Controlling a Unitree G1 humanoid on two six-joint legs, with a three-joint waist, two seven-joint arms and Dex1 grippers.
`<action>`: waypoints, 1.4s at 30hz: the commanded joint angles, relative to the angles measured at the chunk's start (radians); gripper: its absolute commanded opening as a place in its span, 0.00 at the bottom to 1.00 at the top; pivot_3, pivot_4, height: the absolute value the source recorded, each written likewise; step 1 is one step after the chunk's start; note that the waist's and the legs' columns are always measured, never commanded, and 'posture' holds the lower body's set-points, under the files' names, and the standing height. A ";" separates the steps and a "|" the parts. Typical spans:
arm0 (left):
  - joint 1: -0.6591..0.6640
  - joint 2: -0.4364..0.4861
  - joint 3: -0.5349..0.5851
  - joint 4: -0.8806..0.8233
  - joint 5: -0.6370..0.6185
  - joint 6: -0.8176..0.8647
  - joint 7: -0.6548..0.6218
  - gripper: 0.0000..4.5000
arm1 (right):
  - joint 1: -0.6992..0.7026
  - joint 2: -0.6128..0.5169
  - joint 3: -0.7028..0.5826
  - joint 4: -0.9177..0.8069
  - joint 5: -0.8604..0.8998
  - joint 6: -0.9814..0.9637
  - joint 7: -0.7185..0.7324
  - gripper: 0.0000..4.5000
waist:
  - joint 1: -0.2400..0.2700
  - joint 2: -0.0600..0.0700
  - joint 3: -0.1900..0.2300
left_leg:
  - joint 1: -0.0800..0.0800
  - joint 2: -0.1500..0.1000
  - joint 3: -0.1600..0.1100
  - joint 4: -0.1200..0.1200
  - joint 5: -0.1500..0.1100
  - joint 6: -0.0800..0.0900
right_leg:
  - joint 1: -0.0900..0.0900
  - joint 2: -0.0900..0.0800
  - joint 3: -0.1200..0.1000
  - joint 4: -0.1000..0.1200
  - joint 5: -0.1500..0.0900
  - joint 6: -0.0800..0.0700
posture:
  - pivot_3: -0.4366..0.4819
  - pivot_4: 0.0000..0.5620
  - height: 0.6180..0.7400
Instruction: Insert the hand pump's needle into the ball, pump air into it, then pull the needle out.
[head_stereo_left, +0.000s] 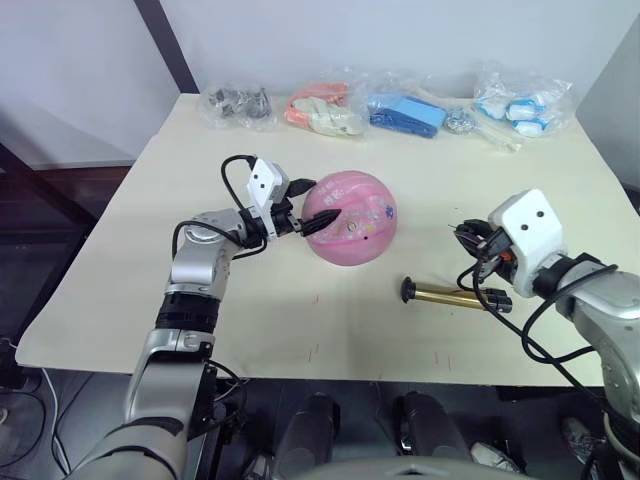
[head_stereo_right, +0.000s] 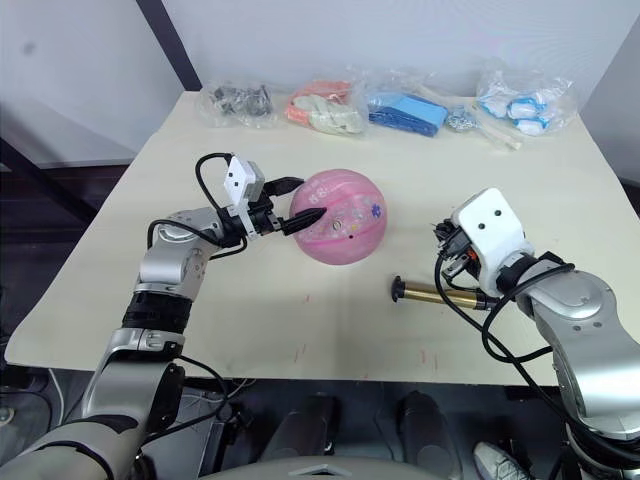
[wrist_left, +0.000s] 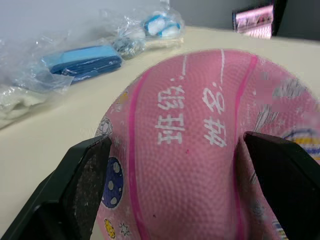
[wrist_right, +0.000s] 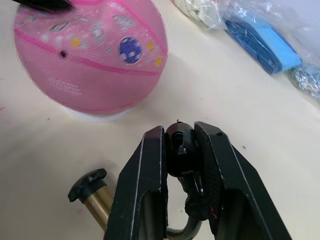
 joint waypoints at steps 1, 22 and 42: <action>0.024 0.045 0.070 -0.148 -0.116 0.104 -0.033 1.00 | 0.013 0.017 -0.064 0.022 0.028 -0.004 -0.016 0.08 | -0.001 -0.001 0.001 | 0.000 0.000 0.000 0.000 0.000 0.000 | 0.000 0.000 0.001 0.000 0.000 0.000 | 0.48 0.27 1.00; 0.534 0.307 0.257 -0.584 -0.414 0.296 -0.261 1.00 | -0.039 -0.078 -0.186 0.529 0.148 -0.142 0.033 0.08 | -0.005 0.000 0.002 | 0.004 0.003 0.011 -0.014 0.000 0.000 | -0.002 -0.001 0.008 -0.008 0.000 -0.001 | 0.48 0.27 1.00; 0.620 0.219 0.199 -0.546 -0.348 0.136 -0.239 1.00 | -0.135 -0.084 -0.178 0.917 0.208 -0.297 0.053 0.08 | -0.002 0.000 0.003 | 0.003 0.007 0.015 -0.015 -0.001 0.002 | -0.003 0.000 0.011 -0.010 0.000 -0.001 | 0.48 0.27 1.00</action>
